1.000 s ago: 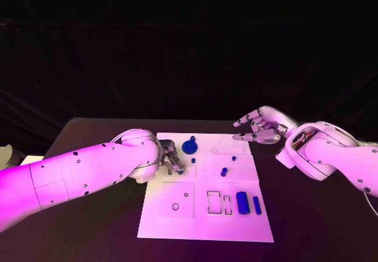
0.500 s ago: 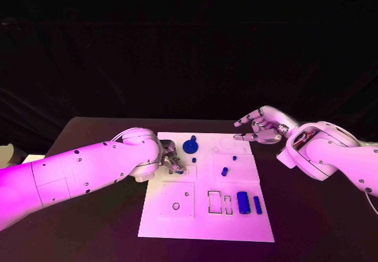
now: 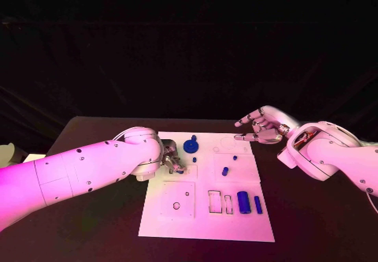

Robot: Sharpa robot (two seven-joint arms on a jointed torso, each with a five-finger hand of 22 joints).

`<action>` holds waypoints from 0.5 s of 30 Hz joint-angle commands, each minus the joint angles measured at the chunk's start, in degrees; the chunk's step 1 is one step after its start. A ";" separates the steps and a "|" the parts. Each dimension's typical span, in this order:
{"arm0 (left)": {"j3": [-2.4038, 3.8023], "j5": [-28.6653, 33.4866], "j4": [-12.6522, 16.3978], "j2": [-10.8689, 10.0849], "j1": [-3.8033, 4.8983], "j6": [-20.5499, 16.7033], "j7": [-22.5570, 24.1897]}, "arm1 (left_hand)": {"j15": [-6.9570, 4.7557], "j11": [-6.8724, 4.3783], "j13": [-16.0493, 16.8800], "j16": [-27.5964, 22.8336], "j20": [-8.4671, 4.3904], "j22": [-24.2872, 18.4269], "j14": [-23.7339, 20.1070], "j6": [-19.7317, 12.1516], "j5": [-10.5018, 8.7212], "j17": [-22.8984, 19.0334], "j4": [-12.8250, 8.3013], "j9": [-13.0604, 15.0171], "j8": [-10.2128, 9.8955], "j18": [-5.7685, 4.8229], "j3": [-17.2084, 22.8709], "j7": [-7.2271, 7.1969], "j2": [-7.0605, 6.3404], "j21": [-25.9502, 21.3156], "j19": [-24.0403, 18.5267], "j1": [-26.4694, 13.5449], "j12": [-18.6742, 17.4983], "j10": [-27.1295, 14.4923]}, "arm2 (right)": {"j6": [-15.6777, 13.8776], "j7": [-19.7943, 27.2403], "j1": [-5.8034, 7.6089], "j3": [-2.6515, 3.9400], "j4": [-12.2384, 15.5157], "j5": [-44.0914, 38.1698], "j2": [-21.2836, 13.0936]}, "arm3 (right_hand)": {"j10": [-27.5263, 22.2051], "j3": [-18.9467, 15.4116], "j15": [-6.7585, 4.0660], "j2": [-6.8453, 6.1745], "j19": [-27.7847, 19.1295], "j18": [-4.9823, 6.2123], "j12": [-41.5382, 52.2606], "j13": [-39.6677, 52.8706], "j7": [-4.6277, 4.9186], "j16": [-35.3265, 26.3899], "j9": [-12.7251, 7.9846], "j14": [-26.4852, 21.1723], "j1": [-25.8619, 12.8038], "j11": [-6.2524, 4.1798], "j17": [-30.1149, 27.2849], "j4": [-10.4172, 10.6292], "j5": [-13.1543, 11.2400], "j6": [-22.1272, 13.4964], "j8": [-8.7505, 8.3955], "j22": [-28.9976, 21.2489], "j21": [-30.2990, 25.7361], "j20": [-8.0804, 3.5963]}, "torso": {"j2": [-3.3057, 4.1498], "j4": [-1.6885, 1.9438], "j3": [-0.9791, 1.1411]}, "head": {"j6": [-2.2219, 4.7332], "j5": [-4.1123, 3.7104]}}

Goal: Assemble the parts on the task board

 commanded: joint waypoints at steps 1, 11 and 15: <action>-0.22 0.51 -0.27 0.44 -0.15 2.09 -0.24 | 0.07 -0.13 0.19 0.18 0.12 10.71 5.94 0.62 -0.02 15.09 -9.41 0.01 0.29 -0.57 8.46 -0.74 -0.24 0.36 4.46 -1.42 0.32 0.41 | 0.85 0.16 -0.05 0.00 0.13 -0.61 0.00 | -0.22 -0.30 0.18 0.21 3.75 0.25 -0.27 2.26 0.15 0.03 0.07 5.82 0.16 -0.30 14.51 0.13 0.25 0.42 0.25 10.68 -0.20 0.21 | 0.01 -0.05 0.03 | -0.01 0.07; -0.35 1.19 -1.47 1.07 -0.15 2.33 -0.22 | -0.25 -0.54 0.60 0.18 -0.15 10.59 5.94 2.28 -0.36 15.09 -6.57 0.04 0.34 -0.52 1.77 -1.32 -0.03 0.22 4.39 -8.12 0.71 0.61 | 1.05 0.08 -0.05 0.00 0.25 -0.56 -0.17 | -0.23 -0.36 0.17 0.19 3.70 0.28 -0.30 2.23 0.14 -0.01 0.07 5.80 0.16 -0.31 14.43 0.13 0.26 0.44 0.25 10.58 -0.25 0.20 | -0.02 -0.05 0.10 | 0.02 -0.02; -0.36 1.25 -1.76 1.31 -0.14 2.28 -0.21 | -0.40 -0.69 0.77 0.18 -0.30 10.66 5.94 2.58 -0.29 15.09 -6.30 -0.01 0.22 -0.54 -0.10 -1.48 0.29 0.25 4.42 -9.00 0.85 0.68 | 1.16 0.08 -0.04 0.00 0.29 -0.55 -0.20 | -0.19 -0.48 0.17 0.19 3.73 0.27 -0.20 2.27 0.14 0.03 0.06 5.83 0.06 -0.31 14.51 0.22 0.41 0.45 0.24 10.63 -0.23 0.19 | -0.01 -0.03 0.06 | 0.00 -0.04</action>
